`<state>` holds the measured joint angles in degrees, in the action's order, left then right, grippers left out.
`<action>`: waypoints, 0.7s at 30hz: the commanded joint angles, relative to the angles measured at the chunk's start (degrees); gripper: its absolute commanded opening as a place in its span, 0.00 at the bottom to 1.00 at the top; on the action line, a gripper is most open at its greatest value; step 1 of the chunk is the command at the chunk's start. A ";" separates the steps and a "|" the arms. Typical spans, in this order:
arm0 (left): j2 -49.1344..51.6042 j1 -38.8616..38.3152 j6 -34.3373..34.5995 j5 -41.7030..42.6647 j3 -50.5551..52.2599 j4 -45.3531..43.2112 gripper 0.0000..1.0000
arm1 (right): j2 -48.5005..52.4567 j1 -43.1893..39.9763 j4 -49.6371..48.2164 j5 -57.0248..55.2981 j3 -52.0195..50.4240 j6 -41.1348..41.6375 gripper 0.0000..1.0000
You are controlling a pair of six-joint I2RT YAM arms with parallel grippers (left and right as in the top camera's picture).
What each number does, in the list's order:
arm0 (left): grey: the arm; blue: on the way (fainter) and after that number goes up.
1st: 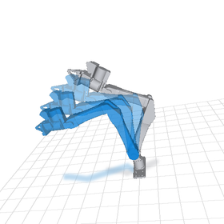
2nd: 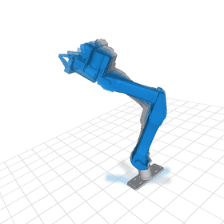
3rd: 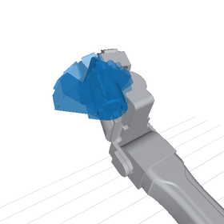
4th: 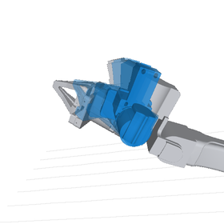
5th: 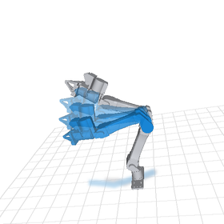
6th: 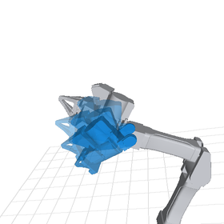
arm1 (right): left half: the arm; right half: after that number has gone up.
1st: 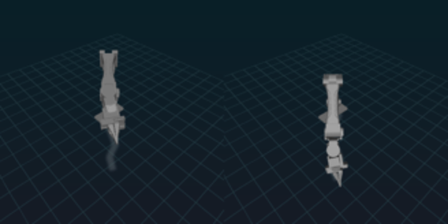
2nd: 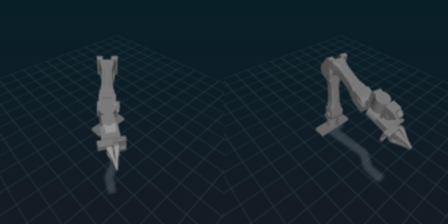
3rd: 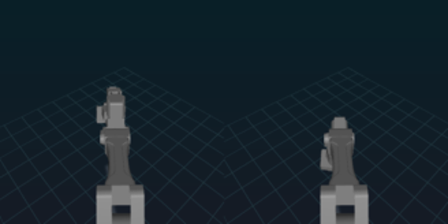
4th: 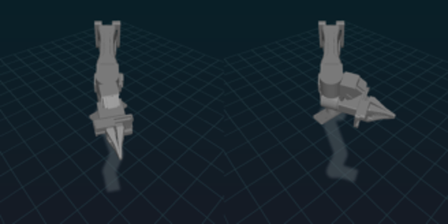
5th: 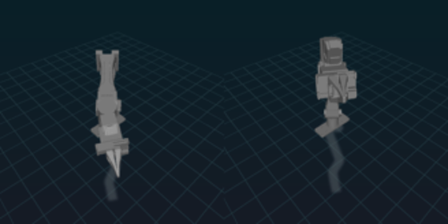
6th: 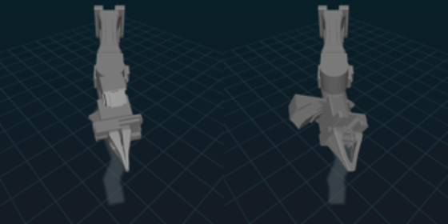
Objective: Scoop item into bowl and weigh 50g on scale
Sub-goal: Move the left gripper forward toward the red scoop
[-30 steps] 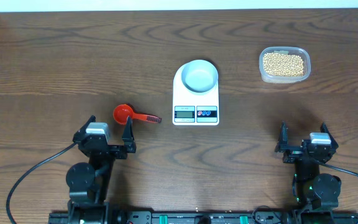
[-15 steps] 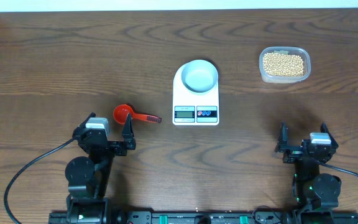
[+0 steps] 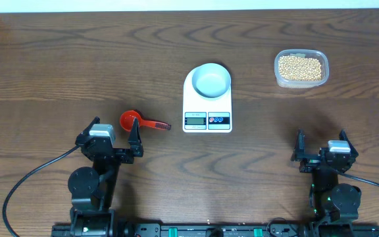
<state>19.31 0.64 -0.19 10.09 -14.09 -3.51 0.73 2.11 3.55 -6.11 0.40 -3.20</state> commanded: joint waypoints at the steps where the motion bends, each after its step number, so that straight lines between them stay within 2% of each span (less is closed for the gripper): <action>1: 0.04 -0.04 0.26 -0.74 -2.47 -0.48 0.98 | 0.15 -0.35 0.09 -1.03 -0.07 -0.31 0.99; 21: 0.11 -0.04 0.50 -0.74 -6.40 2.71 0.98 | 0.15 -0.35 0.07 -1.03 -0.07 -0.31 0.99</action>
<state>19.35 0.64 -0.19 10.09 -19.18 -1.32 0.73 2.11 3.55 -6.11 0.40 -3.20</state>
